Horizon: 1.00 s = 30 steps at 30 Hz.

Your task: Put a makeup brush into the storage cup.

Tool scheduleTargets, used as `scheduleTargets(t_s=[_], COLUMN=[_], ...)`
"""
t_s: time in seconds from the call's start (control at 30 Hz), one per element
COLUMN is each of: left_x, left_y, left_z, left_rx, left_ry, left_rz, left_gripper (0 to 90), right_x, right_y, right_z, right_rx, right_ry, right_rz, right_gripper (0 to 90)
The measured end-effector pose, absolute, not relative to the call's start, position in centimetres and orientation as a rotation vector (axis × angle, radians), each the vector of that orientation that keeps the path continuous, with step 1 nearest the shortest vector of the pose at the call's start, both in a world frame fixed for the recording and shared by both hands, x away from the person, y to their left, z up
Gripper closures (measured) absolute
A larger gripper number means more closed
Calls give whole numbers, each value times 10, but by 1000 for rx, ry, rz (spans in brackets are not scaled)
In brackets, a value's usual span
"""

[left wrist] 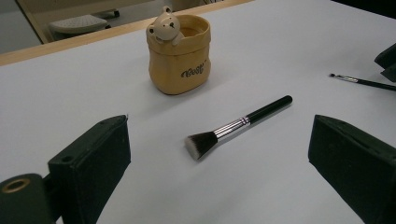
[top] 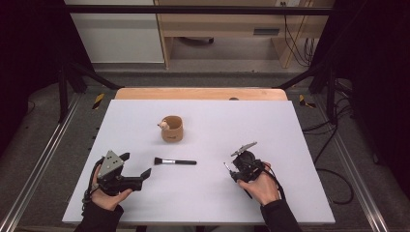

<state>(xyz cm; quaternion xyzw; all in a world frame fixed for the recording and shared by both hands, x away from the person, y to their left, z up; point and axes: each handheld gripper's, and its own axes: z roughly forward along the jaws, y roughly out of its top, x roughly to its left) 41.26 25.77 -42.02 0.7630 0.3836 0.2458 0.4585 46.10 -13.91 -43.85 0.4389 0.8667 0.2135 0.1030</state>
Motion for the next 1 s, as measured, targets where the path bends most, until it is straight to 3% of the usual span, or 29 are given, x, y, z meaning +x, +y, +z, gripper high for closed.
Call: scheduleTargets(t_s=[1.0], left_x=[413], left_y=[255], left_z=[-422], left_rx=[1894], left_ry=[945], left_rz=[604], left_gripper=[49], right_x=[465], right_y=[-136], right_z=[-451], right_rx=[1295], right_ry=[2670], right_rz=[454], right_gripper=[849])
